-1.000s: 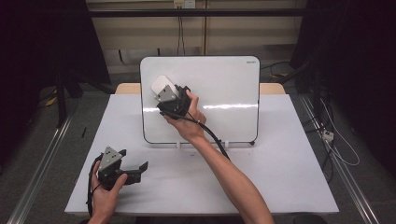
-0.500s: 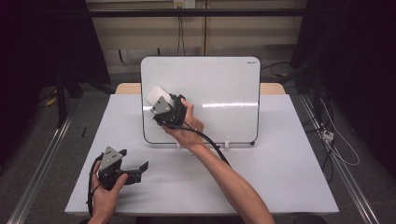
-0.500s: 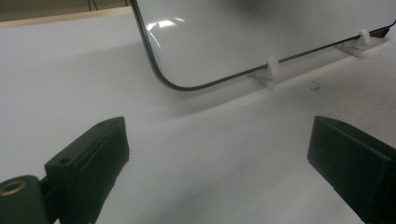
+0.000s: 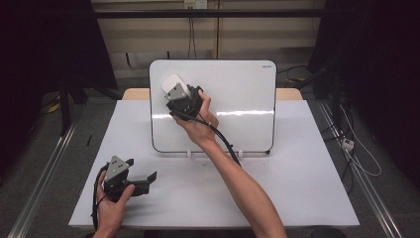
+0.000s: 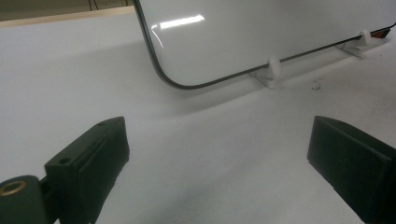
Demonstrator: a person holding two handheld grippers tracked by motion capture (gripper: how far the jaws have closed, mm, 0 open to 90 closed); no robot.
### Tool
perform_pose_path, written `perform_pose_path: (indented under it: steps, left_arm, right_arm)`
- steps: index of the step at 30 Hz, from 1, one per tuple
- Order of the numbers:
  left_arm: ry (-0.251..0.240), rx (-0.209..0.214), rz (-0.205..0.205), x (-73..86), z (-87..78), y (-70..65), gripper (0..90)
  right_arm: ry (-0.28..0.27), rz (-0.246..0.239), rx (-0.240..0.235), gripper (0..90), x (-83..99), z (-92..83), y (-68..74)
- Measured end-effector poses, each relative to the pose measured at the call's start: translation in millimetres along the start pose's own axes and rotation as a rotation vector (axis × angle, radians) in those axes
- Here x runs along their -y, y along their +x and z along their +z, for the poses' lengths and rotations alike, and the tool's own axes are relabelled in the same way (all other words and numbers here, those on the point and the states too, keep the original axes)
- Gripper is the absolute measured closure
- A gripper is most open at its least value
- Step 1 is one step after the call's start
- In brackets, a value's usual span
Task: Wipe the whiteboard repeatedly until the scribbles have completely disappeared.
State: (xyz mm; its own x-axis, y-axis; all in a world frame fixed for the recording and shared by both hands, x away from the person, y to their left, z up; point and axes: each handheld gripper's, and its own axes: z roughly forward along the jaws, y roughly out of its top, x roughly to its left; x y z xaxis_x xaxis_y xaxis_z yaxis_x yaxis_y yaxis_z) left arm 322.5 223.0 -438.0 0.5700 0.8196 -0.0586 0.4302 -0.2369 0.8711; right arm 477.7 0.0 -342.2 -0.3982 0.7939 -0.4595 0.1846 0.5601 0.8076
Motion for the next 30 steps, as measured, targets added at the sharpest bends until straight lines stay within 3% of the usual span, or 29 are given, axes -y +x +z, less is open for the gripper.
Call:
perform_pose_path:
  steps: [5,8,12,15,19,23,26,30]
  left_arm:
    - [0.001,-0.001,-0.01,0.6,1.7,0.3,5.4]
    - [0.001,-0.005,-0.006,0.7,0.6,-0.3,5.4]
    - [-0.001,-0.009,-0.006,1.0,-0.7,0.2,5.4]
    - [-0.002,-0.013,-0.008,1.1,-1.2,0.4,5.4]
    - [0.003,-0.013,-0.004,0.6,0.6,-0.4,5.4]
    - [0.003,-0.007,0.0,-0.5,2.6,-2.0,5.4]
    - [0.004,-0.006,0.003,-0.5,2.3,-2.6,5.4]
    - [0.002,-0.008,-0.004,0.1,1.4,-0.3,5.4]
  right_arm:
    - [0.013,0.045,0.025,31.2,-1.3,-1.4,-16.2]
    - [0.032,0.093,0.047,31.3,2.5,-3.7,-33.8]
    - [0.049,0.175,0.09,31.2,14.3,-11.4,-66.6]
    - [0.064,0.241,0.136,31.3,32.0,-21.2,-99.4]
    - [0.077,0.297,0.174,31.3,52.0,-33.1,-125.8]
    - [0.072,0.296,0.194,31.2,53.4,-36.4,-122.5]
    - [0.069,0.299,0.184,31.2,49.8,-32.0,-115.1]
    - [0.066,0.265,0.163,31.2,39.7,-26.1,-99.3]
